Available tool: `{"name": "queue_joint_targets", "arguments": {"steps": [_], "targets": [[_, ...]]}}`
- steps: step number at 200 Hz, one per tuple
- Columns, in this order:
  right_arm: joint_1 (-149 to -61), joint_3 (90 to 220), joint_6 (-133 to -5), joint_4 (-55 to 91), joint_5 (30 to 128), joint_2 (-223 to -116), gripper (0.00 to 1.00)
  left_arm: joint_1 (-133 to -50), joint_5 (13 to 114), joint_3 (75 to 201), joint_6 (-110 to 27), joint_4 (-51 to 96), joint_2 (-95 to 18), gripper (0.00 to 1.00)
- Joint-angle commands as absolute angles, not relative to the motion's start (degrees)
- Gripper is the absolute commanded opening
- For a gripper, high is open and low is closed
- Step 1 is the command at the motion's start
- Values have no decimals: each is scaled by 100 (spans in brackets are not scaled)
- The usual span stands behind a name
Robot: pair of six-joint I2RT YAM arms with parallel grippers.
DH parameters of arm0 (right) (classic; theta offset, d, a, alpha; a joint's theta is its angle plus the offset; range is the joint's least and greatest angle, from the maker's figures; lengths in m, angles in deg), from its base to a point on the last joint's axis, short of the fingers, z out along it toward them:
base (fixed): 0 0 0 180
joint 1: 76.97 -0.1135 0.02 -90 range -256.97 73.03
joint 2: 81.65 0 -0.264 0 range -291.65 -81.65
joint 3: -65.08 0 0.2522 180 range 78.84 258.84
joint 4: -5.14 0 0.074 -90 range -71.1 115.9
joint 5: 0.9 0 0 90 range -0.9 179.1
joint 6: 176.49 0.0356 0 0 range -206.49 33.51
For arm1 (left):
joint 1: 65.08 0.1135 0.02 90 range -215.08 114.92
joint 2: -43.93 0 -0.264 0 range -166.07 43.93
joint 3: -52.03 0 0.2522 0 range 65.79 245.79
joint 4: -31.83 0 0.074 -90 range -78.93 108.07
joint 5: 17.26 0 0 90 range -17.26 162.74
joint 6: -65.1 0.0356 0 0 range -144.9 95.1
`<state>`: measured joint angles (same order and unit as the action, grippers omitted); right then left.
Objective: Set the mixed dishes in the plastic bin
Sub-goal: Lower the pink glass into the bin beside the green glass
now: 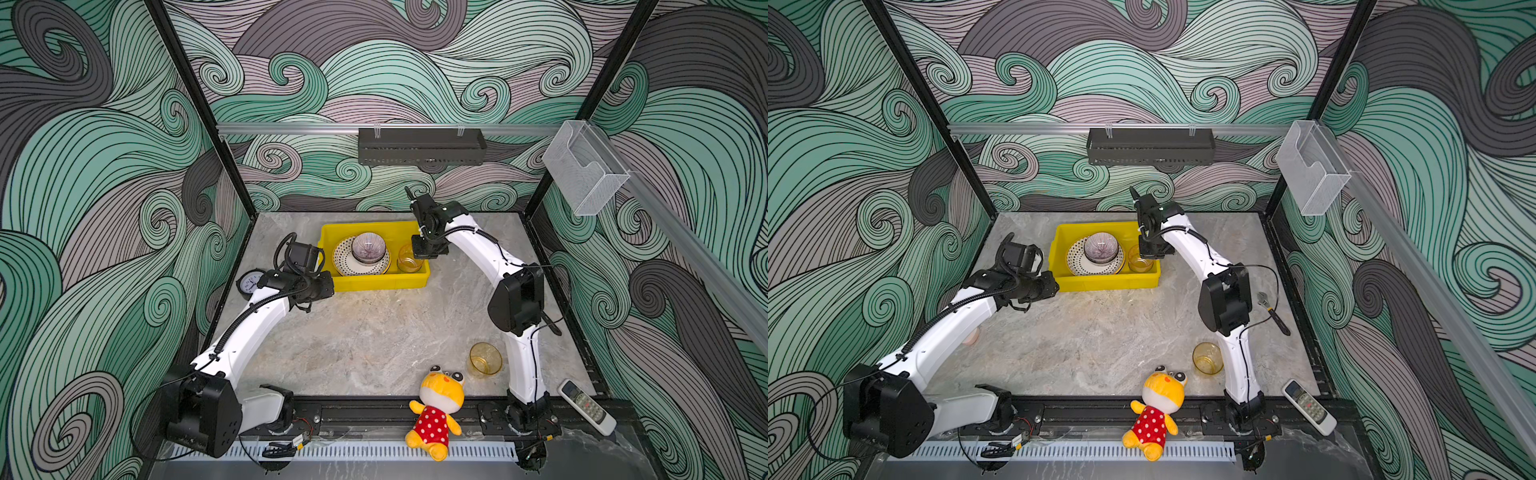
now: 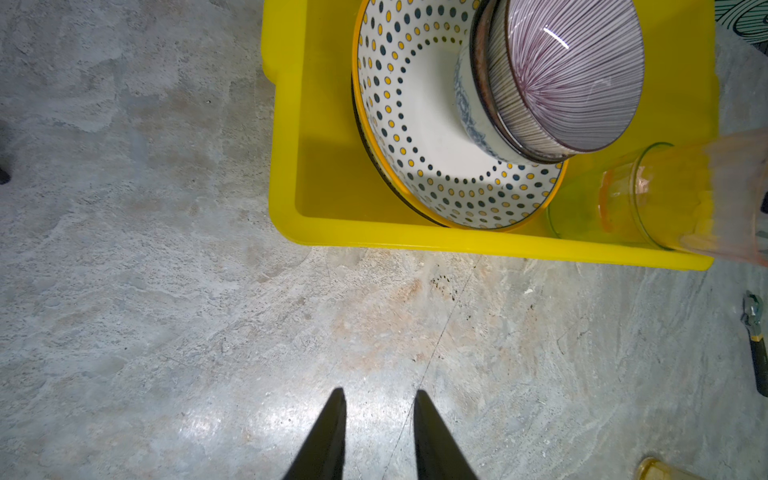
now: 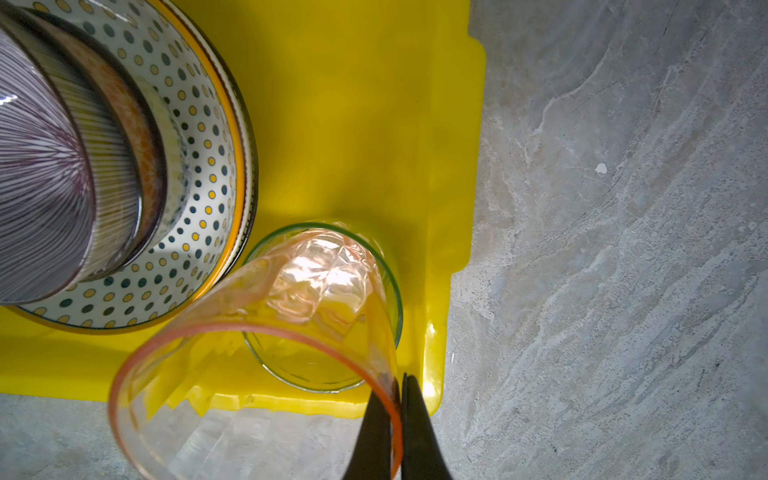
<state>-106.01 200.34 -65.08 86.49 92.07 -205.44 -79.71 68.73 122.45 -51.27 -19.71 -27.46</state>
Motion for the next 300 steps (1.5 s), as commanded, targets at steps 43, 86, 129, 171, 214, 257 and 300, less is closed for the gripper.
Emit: {"name": "queue_joint_targets", "arguments": {"steps": [43,86,129,171,214,257,300], "targets": [[-10658,20163,-6564,8824,9301,-20723,0,-7906,6923,12464,-5109,-2196,-2634,31],[-10676,20166,-6540,8856,9318,-20778,1,-7905,6914,12432,-5112,-2161,-2646,31],[-10681,20224,-6542,8860,9311,-20765,8,-7906,6861,12469,-5117,-2167,-2641,31],[-10693,20330,-6566,8864,9291,-20736,9,-7901,6880,12477,-5126,-2211,-2543,31],[-10693,20381,-6580,8853,9300,-20605,12,-7900,6913,12458,-5092,-2229,-2395,32],[-10708,20461,-6597,8852,9297,-20476,16,-7904,6922,12438,-5077,-2240,-2249,32],[-10714,20426,-6594,8862,9308,-20391,16,-7902,6940,12333,-5074,-2215,-2043,31]]}}
